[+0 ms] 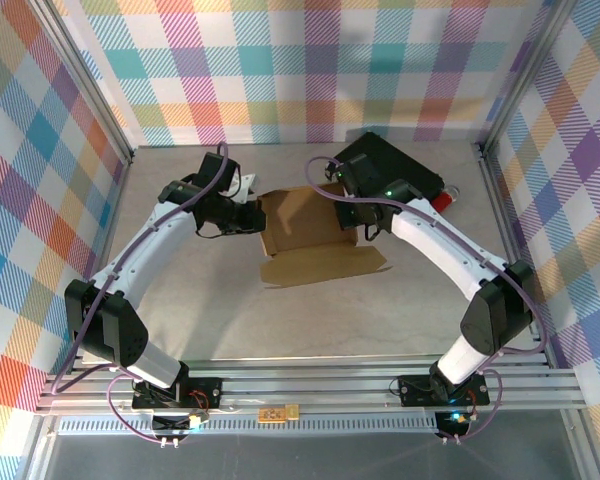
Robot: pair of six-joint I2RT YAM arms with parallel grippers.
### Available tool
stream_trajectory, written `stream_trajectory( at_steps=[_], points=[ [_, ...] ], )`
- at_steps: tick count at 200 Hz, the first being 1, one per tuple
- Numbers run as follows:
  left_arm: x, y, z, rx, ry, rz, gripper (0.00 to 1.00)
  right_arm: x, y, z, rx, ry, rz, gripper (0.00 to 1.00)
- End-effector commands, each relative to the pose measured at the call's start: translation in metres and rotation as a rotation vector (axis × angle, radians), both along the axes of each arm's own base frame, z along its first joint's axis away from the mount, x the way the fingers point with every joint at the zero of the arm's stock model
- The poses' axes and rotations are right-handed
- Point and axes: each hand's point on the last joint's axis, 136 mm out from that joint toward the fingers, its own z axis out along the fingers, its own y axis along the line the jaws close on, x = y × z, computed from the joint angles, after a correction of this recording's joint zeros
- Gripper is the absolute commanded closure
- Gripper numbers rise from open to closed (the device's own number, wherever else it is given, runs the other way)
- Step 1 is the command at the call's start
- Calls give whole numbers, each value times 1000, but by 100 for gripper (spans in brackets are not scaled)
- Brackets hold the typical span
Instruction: Fold the paper box
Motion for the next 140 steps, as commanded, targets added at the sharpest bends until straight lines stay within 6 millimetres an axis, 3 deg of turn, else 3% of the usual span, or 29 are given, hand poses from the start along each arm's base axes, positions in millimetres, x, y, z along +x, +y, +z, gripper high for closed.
stream_trajectory(
  at_steps=[1,49,84,140],
  points=[
    [11,4,16,30,-75,61,100,-3,-26,-2,-140,12,-117,100],
    [19,33,-1,252,-101,247,100,-12,-22,5,-145,35,-186,100],
    [21,46,-10,308,-117,318,100,-15,-13,3,-130,71,-164,100],
    [22,40,-32,323,-110,289,100,-26,3,-14,-110,140,-122,100]
  ],
)
